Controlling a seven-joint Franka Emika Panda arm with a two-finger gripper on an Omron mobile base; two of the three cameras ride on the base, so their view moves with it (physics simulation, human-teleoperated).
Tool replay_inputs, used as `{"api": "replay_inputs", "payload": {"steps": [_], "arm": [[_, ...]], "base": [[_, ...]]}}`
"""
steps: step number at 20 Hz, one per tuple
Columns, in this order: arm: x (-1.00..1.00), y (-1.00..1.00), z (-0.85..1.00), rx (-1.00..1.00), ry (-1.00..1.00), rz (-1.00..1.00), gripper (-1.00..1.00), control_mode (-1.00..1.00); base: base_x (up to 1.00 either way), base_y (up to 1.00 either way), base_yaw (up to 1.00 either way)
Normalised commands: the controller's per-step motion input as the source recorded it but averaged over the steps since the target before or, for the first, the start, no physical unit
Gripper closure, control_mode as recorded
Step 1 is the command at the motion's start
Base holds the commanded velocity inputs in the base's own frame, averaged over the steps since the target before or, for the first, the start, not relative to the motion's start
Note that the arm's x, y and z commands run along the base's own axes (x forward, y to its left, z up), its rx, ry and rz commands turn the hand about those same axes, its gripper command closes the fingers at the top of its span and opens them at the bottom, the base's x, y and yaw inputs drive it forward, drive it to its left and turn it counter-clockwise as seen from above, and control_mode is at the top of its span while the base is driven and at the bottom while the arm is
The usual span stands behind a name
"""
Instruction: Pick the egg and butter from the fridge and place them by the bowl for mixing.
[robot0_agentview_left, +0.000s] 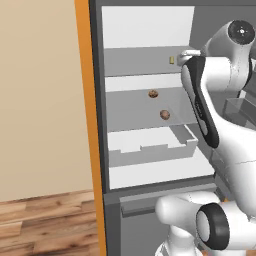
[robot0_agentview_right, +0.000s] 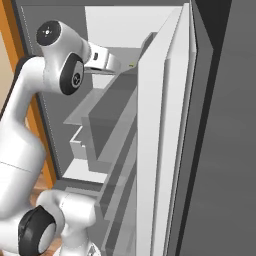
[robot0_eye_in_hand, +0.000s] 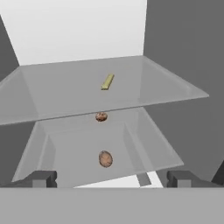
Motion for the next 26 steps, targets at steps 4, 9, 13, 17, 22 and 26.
{"api": "replay_inputs", "payload": {"steps": [4, 9, 13, 17, 22, 26], "arm": [[0.3, -0.06, 0.0, 0.0, 0.0, 0.0, -1.0, -1.0], [0.39, -0.17, -0.06, 0.0, 0.0, 0.0, -1.0, -1.0], [0.52, -0.21, -0.2, 0.0, 0.0, 0.0, -1.0, -1.0], [0.53, -0.17, -0.16, 0.0, 0.01, 0.0, -1.0, -1.0], [0.57, -0.1, -0.06, 0.0, 0.04, 0.0, -1.0, -1.0], [0.59, -0.01, -0.01, 0.0, 0.03, 0.0, -1.0, -1.0]], "base": [[0.0, 0.0, 0.0], [0.0, 0.0, 0.0], [0.0, 0.0, 0.0], [0.0, 0.0, 0.0], [0.0, 0.0, 0.0], [0.0, 0.0, 0.0]]}}
